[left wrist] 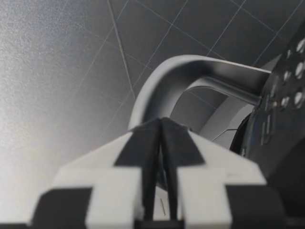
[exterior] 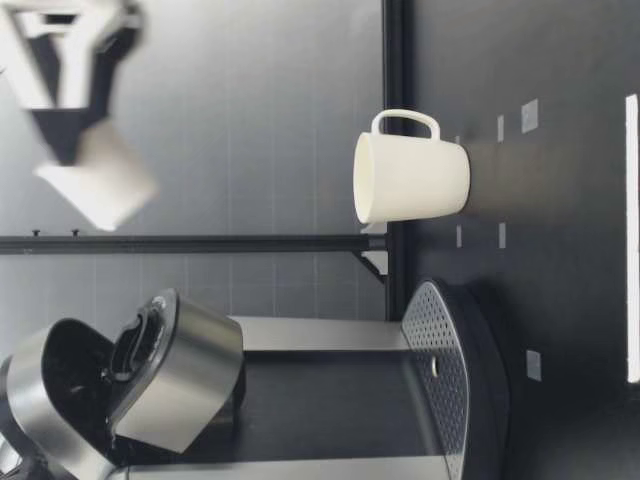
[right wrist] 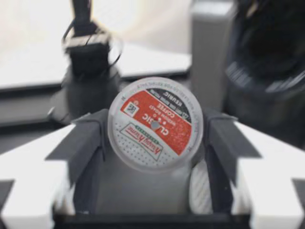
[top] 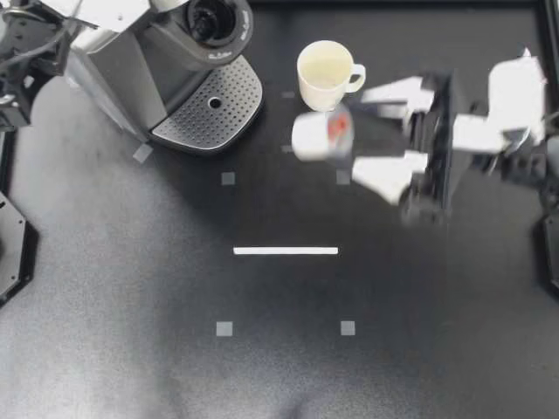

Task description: Place the coffee capsule inside the capsule container, then place the cup onto the center of the cup tray.

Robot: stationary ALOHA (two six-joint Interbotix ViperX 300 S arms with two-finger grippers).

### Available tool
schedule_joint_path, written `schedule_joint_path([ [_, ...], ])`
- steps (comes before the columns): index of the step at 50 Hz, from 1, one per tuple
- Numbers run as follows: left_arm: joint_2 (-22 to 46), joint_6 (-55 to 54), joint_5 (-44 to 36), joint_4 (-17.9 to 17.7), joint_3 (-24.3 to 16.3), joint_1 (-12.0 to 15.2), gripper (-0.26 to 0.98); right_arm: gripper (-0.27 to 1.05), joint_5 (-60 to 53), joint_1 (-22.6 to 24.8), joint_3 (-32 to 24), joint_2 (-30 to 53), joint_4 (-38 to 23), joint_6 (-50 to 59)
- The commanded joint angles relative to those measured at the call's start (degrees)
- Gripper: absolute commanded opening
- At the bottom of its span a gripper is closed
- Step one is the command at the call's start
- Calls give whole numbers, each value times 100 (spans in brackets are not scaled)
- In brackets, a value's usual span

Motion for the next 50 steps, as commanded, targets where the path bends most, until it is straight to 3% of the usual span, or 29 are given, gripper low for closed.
schedule_joint_path([
  [1,-185,-53,-62,18,-18,202,13,56,-62,-79,-149,-211,-9,-88],
  [21,-281,-598,-844,-35,-176,193,13,56,-44,-264,-387,-281,9,-202],
  [35,-905,-1600,-2259,-44,-272,-167,13,56,246,-615,-853,-132,-9,-246],
  [50,-2074,-2962,-4131,9,158,-176,13,56,791,-835,-1635,510,-35,-624],
])
